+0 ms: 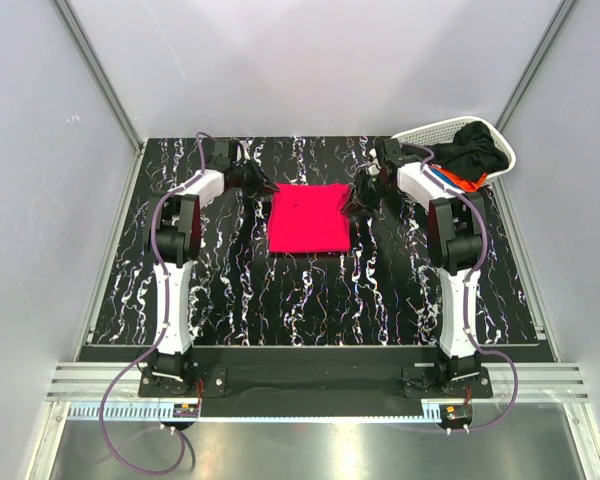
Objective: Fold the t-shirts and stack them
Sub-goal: Fold the tshirt
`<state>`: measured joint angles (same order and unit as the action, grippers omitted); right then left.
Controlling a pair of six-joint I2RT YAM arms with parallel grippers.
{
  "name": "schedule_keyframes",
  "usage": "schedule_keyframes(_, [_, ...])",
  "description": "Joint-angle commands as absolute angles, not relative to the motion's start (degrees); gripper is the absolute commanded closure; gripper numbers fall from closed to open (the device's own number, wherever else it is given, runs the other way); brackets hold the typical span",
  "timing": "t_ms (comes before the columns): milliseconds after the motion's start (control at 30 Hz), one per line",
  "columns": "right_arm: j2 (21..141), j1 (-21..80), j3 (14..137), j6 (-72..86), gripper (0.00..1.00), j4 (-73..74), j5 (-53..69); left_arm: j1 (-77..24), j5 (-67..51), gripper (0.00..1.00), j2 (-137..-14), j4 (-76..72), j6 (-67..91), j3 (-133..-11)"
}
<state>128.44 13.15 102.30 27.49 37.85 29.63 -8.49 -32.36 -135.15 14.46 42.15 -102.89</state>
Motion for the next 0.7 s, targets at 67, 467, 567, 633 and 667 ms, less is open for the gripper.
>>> schedule_keyframes(67, [129.72, 13.62, 102.48, 27.33, 0.68, 36.74, 29.97, -8.44, -32.87, 1.0, -134.91, 11.69, 42.71, -104.15])
schedule_keyframes(467, [125.6, 13.62, 98.0, 28.04, 1.0, 36.74, 26.72, -8.09, -29.8, 1.0, -133.51, 11.25, 42.28, -102.31])
schedule_keyframes(567, [124.46, 13.62, 96.6, 27.95, 1.0, 36.91, 25.32, -7.82, -28.04, 1.0, -132.63, 11.25, 41.84, -101.43])
schedule_keyframes(633, [124.1, 13.62, 95.89, 27.86, 1.0, 36.83, 24.87, -7.65, -28.21, 1.0, -132.54, 11.42, 41.84, -101.42])
schedule_keyframes(667, [124.28, 13.62, 96.32, 27.51, 0.99, 36.74, 25.05, -7.56, -28.56, 1.0, -132.71, 11.43, 42.01, -101.6])
